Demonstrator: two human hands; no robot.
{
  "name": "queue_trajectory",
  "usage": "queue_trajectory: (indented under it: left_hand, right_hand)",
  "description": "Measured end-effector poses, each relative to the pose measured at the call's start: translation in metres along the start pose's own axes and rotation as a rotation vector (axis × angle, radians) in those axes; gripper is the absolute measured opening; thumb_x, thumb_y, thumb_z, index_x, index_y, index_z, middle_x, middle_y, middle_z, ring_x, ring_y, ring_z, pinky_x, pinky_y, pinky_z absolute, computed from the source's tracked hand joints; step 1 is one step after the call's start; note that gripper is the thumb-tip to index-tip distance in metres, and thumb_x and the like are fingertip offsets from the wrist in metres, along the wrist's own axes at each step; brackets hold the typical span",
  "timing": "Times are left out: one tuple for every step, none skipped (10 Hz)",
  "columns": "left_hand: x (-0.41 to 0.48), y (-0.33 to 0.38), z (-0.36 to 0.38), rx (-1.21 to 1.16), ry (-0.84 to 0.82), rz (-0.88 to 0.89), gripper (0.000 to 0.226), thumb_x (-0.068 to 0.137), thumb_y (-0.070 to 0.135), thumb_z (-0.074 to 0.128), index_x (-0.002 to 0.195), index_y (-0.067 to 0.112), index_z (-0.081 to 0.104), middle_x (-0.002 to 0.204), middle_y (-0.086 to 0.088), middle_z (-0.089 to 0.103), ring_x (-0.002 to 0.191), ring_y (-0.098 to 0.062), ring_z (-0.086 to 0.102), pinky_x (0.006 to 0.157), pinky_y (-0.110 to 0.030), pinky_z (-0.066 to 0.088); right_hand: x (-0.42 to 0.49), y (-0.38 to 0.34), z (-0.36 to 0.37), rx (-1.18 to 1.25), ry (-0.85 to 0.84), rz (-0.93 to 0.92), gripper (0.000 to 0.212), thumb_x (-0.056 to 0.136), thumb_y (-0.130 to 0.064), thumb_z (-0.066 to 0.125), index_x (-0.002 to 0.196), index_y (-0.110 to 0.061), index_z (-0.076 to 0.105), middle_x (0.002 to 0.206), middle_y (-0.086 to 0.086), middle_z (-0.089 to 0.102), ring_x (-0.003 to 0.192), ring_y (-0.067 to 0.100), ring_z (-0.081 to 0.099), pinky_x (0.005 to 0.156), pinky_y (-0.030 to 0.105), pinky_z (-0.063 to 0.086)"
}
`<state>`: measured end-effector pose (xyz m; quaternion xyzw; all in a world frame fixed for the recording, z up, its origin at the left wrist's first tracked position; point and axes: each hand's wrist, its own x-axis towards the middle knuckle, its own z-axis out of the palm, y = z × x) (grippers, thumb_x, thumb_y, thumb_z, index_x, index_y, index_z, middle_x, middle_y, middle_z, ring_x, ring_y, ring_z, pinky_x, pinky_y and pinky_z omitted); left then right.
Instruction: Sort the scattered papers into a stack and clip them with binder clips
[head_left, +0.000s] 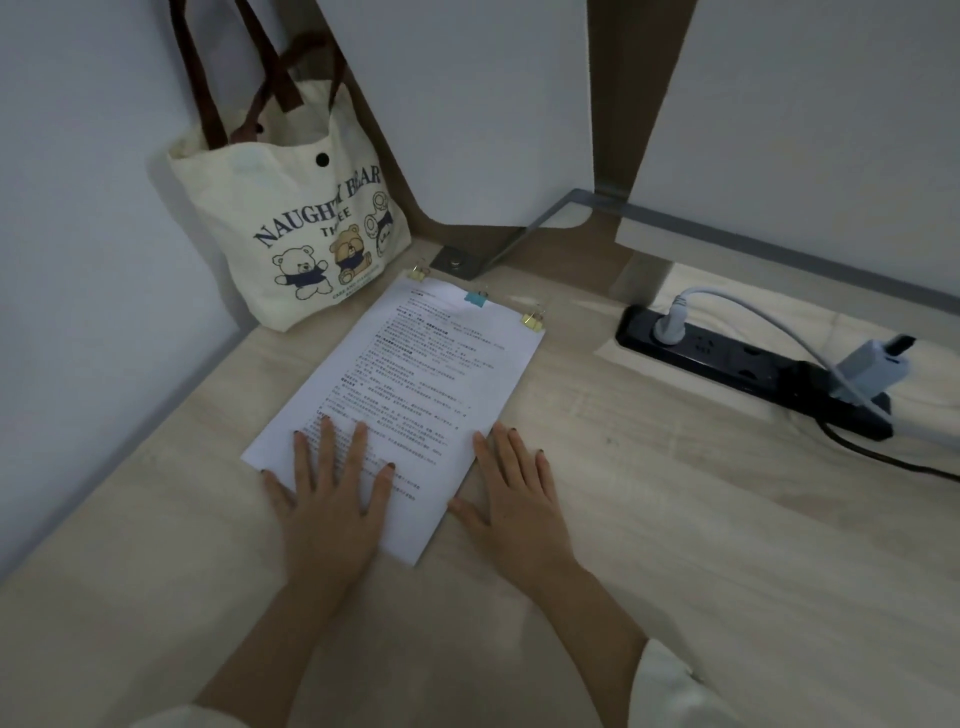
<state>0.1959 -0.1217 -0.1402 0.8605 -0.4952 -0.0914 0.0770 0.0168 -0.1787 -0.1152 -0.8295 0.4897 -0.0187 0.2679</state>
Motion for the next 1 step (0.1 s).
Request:
queue_trajectory:
  left_hand:
    - [-0.0111,-0.0006,0.0006,-0.024,0.025,-0.003,0.074,0.079,0.066,0.001,0.146,0.034,-0.002,0.158,0.0,-0.005,0.145,-0.019,-0.009,0.113,-0.05,-0.01]
  right_hand:
    - [-0.0097,0.0065,-0.0084,0.182,-0.017,0.031,0.069,0.091,-0.055,0.02,0.148,-0.021,0.002,0.158,-0.002,-0.003,0.143,0.007,-0.009,0.113,0.024,-0.011]
